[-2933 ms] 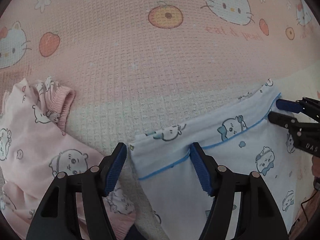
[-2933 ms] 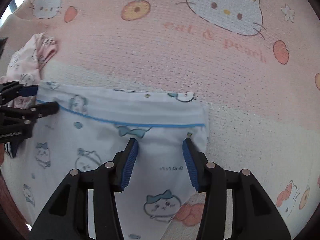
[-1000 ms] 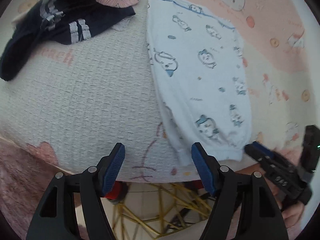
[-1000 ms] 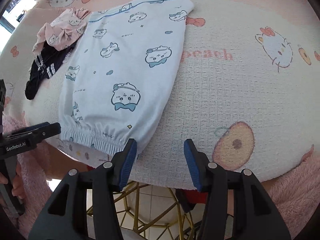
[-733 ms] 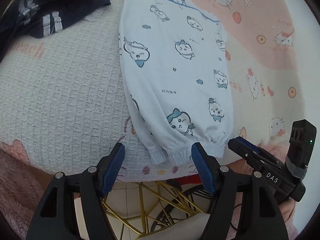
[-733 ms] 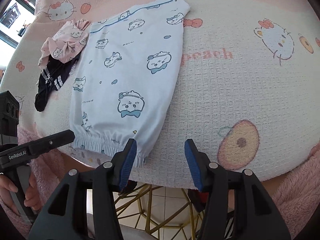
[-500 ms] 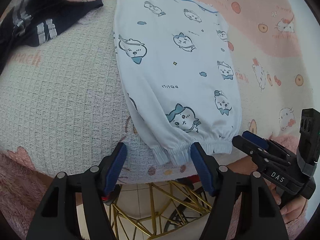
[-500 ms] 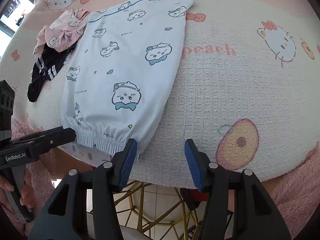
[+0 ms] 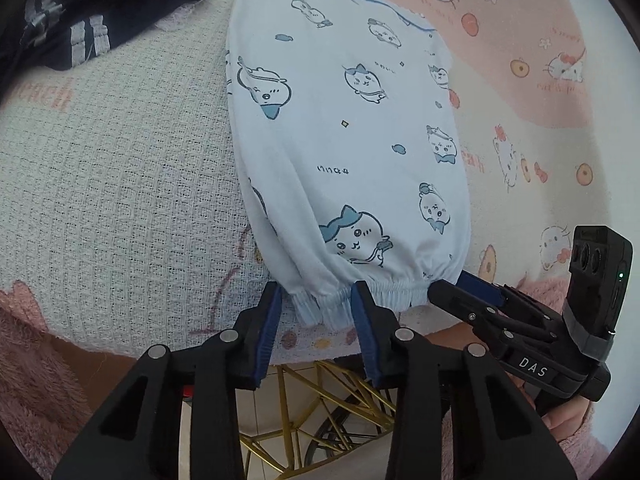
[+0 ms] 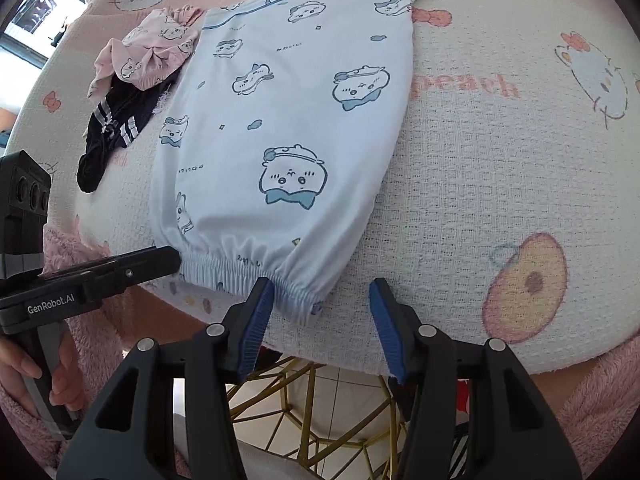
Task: Fold clothes
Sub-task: 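Close both grippers on the elastic cuffs of the pants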
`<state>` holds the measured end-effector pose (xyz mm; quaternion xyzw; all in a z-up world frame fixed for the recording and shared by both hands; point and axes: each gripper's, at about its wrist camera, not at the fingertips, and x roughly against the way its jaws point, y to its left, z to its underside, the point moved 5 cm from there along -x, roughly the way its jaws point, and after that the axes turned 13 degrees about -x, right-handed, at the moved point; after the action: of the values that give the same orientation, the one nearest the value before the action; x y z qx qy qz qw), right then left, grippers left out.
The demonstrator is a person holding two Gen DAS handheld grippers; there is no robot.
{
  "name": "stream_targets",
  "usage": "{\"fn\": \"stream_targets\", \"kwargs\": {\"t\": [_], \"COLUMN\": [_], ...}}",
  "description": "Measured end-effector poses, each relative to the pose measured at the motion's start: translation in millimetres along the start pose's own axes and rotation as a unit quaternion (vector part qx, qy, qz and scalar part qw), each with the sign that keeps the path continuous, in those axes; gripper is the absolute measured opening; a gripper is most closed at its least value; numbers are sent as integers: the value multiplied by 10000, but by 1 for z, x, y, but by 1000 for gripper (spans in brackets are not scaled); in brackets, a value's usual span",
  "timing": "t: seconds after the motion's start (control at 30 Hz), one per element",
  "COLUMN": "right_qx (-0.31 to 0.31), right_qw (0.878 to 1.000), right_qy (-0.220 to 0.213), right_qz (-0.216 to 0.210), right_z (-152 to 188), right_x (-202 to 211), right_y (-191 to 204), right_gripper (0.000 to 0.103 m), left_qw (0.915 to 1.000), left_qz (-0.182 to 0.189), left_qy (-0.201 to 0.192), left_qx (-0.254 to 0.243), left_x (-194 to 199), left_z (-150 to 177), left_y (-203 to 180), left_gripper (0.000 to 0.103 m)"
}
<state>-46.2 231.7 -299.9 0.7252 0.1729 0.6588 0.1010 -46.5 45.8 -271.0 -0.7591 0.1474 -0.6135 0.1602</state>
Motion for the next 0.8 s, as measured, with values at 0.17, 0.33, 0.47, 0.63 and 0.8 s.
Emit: {"fn": "stream_targets", "kwargs": {"t": [0.17, 0.33, 0.47, 0.63, 0.8], "right_qx": [-6, -91, -100, -9, -50], "right_qw": [9995, 9989, 9973, 9975, 9979], "right_qy": [-53, -162, -238, -72, 94], "right_qz": [-310, -430, -689, -710, -635], "right_z": [-3, -1, 6, 26, 30], "right_x": [1, 21, 49, 64, 55], "right_y": [5, 9, 15, 21, 20], "right_gripper": [22, 14, 14, 14, 14], "left_qw": [9999, 9983, 9982, 9982, 9970], "left_qz": [105, 368, 364, 435, 654], "left_qy": [-123, -447, -481, -411, -334], "left_qx": [-16, 7, -6, 41, 261], "left_x": [8, 36, 53, 60, 53], "left_z": [1, 3, 13, 30, 27], "left_y": [-4, -17, -27, -29, -23], "left_gripper": [21, 19, 19, 19, 19]}}
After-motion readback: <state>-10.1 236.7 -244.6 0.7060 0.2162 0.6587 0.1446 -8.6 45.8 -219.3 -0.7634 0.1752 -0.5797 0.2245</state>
